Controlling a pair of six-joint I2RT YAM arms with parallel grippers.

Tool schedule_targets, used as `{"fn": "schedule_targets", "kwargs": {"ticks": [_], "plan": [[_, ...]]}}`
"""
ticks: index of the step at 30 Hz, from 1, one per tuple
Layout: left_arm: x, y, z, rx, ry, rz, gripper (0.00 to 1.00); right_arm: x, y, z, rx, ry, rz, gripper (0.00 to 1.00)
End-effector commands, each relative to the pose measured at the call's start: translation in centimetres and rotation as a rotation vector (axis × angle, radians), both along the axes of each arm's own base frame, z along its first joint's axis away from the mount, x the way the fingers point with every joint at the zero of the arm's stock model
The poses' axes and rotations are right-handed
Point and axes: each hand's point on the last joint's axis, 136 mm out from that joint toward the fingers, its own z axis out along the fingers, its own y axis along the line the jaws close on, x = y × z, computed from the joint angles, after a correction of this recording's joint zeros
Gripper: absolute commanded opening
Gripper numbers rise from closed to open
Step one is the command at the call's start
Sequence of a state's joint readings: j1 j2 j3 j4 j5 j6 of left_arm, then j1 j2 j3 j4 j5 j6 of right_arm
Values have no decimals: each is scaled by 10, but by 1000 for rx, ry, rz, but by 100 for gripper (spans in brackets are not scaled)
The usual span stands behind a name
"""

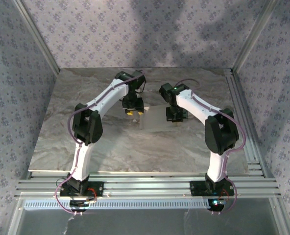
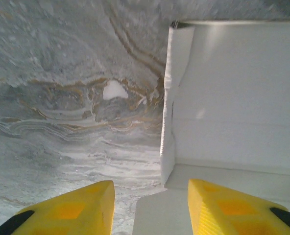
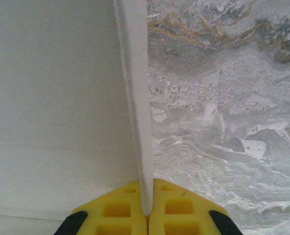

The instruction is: Fold the paper box

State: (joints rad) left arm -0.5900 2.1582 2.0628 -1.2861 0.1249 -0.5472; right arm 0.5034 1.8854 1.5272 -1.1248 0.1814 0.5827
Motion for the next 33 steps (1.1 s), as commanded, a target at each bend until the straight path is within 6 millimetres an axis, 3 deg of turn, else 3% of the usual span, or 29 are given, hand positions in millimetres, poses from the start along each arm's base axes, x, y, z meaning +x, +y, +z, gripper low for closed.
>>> {"fn": "schedule_targets", "kwargs": {"ticks": [1, 9, 12, 15, 18, 21, 25, 31, 33], "plan": [[12, 14, 48, 3, -127, 58, 43, -7, -8, -9, 47, 31, -135, 0], [34, 44, 127, -48, -411, 200, 43, -8, -11, -22, 245, 10, -568, 0], [33, 43, 142, -103, -451, 206, 43, -3, -9, -19, 282, -17, -735, 0], [26, 39, 137, -128, -417, 199, 42, -4, -6, -23, 302, -9, -935, 0], [20, 37, 128, -143, -390, 197, 42, 2, 10, -32, 352, 15, -1084, 0], [13, 36, 119, -155, -371, 200, 41, 16, 25, -38, 369, 59, -1110, 0], [3, 31, 109, -190, -342, 187, 39, 24, 30, -41, 362, 72, -1147, 0], [-10, 28, 94, -228, -296, 179, 37, 11, 46, -60, 377, 165, -1213, 0], [-11, 28, 90, -227, -286, 176, 36, 11, 53, -60, 388, 180, -1210, 16]]}}
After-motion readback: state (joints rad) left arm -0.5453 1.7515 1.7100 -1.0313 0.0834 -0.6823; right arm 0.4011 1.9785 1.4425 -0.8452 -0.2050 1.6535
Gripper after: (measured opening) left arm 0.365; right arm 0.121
